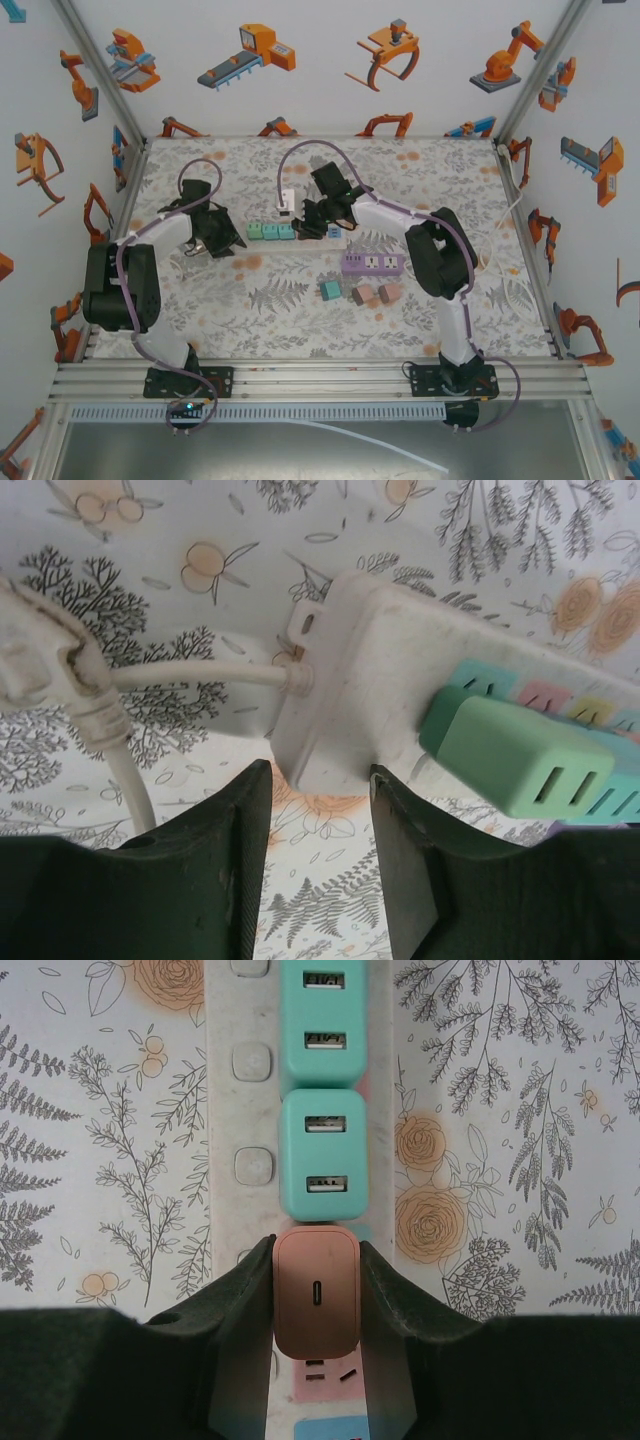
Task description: Pull the plug off the socket
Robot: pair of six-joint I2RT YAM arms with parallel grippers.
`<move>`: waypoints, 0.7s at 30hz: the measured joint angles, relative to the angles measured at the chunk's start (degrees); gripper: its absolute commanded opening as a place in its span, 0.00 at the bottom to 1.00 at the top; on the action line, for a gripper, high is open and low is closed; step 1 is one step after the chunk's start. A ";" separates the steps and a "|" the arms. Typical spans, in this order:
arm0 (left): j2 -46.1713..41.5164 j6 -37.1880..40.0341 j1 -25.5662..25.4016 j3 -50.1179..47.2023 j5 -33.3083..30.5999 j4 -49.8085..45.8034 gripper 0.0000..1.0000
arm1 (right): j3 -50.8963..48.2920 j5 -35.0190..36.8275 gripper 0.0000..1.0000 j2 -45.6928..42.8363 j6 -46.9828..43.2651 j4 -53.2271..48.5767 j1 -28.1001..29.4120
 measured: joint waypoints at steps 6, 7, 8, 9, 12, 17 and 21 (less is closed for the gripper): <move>0.28 -0.81 0.24 0.13 0.02 0.46 0.35 | -0.26 -0.90 0.13 -0.11 -0.02 0.07 -0.13; 0.28 -1.01 0.35 0.13 -0.11 0.50 0.34 | -0.33 -1.03 0.11 -0.15 -0.02 0.07 -0.15; 0.31 -1.25 0.46 0.13 -0.09 0.59 0.33 | -0.39 -1.22 0.11 -0.22 -0.07 0.07 -0.20; 0.35 -1.46 0.48 0.13 -0.11 0.68 0.32 | -0.44 -1.44 0.10 -0.24 -0.13 0.07 -0.22; 0.39 -2.03 0.52 0.13 -0.33 1.03 0.31 | -0.48 -2.23 0.09 -0.28 -0.24 -0.09 -0.39; 0.42 -2.56 0.48 0.13 -0.90 1.40 0.28 | -0.48 -4.33 0.00 -0.33 -0.28 -0.72 -1.09; 0.46 -3.32 0.39 0.15 -1.44 1.44 0.27 | -0.48 -6.23 0.00 -0.33 -0.28 -1.49 -1.60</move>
